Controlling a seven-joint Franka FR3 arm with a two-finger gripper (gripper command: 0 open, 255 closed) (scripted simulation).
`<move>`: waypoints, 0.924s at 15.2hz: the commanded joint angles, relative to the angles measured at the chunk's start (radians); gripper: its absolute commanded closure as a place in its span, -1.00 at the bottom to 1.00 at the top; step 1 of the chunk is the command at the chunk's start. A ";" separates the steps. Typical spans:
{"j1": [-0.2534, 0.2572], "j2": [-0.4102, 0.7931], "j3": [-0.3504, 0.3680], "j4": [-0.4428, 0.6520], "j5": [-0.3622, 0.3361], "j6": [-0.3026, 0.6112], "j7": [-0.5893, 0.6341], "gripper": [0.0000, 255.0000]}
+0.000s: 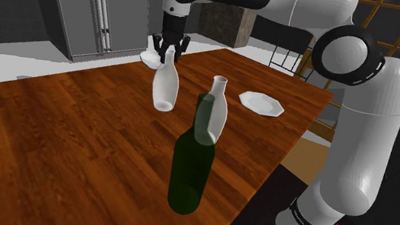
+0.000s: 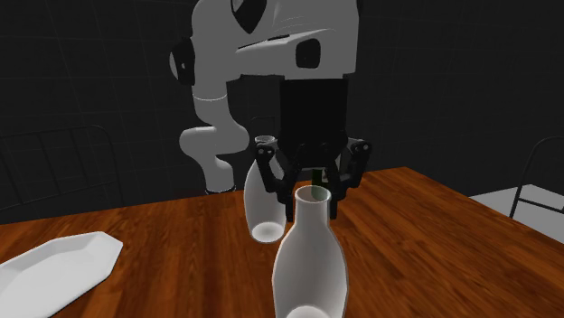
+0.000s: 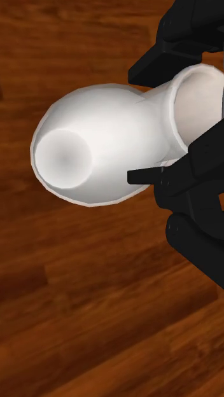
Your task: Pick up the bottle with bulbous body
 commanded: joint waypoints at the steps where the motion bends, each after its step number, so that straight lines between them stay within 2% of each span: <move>1: 0.000 0.000 0.000 -0.001 0.000 0.000 0.000 1.00; 7: 0.010 0.028 0.000 0.109 -0.007 -0.082 0.000 1.00; 14: 0.033 0.094 0.000 0.308 -0.025 -0.217 0.000 1.00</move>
